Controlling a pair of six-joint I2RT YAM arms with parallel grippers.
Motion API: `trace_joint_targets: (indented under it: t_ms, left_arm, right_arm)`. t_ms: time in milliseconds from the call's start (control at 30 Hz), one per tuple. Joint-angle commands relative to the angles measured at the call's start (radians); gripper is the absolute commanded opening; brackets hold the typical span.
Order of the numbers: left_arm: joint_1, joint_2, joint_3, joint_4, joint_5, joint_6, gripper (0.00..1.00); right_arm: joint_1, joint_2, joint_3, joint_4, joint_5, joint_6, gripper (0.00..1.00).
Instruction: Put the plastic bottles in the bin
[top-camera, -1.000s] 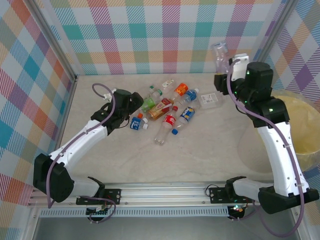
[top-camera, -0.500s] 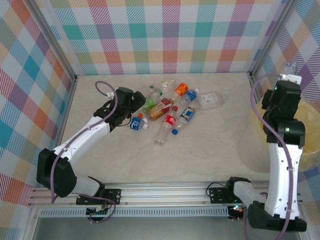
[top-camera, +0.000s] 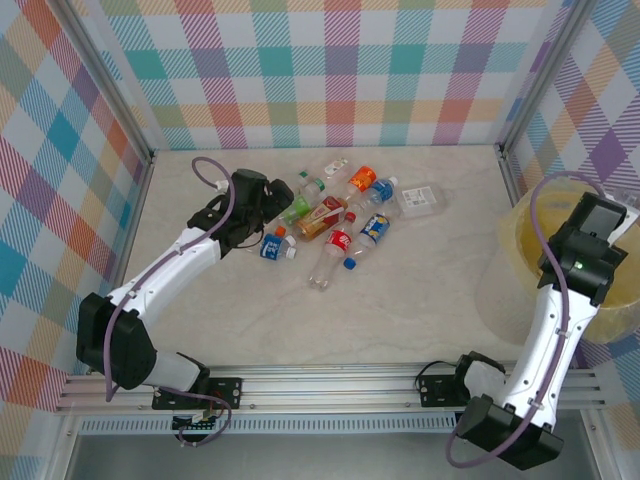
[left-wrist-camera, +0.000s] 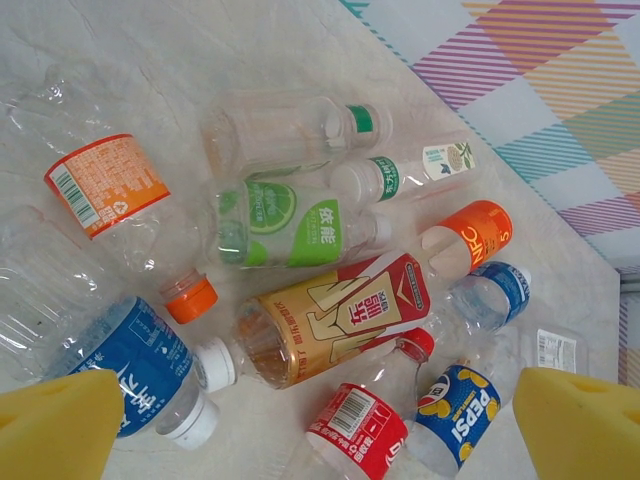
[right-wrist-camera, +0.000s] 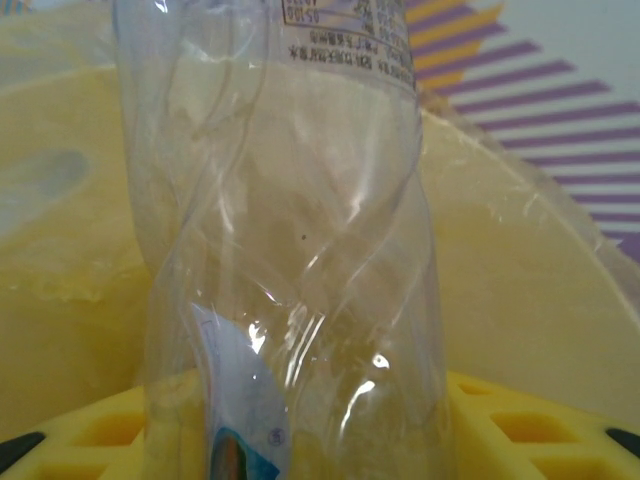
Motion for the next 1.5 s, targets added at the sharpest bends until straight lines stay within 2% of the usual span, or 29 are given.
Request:
trace_joint_targets:
  t_ms: [0, 233, 433, 767, 867, 1033, 1100, 1200, 1300, 1400, 1467]
  left_arm:
    - [0.011, 0.010, 0.023, -0.027, 0.014, 0.014, 1.00]
    - [0.017, 0.018, 0.021, -0.042, 0.005, 0.000, 1.00]
    - [0.025, 0.027, 0.020, -0.051, 0.004, -0.008, 1.00]
    - [0.038, 0.048, 0.017, -0.069, 0.011, -0.028, 1.00]
    - [0.045, 0.050, 0.011, -0.075, 0.010, -0.039, 1.00]
    - [0.056, 0.049, -0.010, -0.077, 0.008, -0.060, 1.00]
    - [0.060, 0.046, -0.018, -0.075, 0.006, -0.067, 1.00]
    - [0.069, 0.044, -0.032, -0.075, 0.006, -0.073, 1.00]
    - [0.076, 0.042, -0.044, -0.075, 0.001, -0.080, 1.00]
    - [0.083, 0.042, -0.057, -0.069, 0.004, -0.089, 1.00]
    - [0.085, 0.038, -0.066, -0.066, 0.006, -0.094, 1.00]
  right_arm:
    - [-0.020, 0.018, 0.006, -0.050, -0.072, 0.039, 0.53]
    - [-0.019, 0.022, -0.048, -0.038, -0.067, 0.078, 0.56]
    - [-0.020, 0.036, -0.055, -0.030, -0.174, 0.089, 0.71]
    - [-0.019, -0.018, -0.057, 0.013, -0.246, 0.119, 0.76]
    - [-0.018, -0.032, -0.029, 0.007, -0.320, 0.138, 0.80]
    - [-0.017, -0.037, 0.030, -0.007, -0.531, 0.189, 0.85]
    - [-0.011, -0.041, 0.057, -0.010, -0.564, 0.205, 0.85]
    - [0.017, -0.037, 0.114, -0.038, -0.535, 0.211, 0.88]
    - [0.063, -0.034, 0.151, -0.040, -0.585, 0.225, 0.92]
    - [0.135, -0.025, 0.163, 0.008, -0.648, 0.261, 0.95]
    - [0.206, -0.010, 0.166, 0.057, -0.638, 0.285, 0.99]
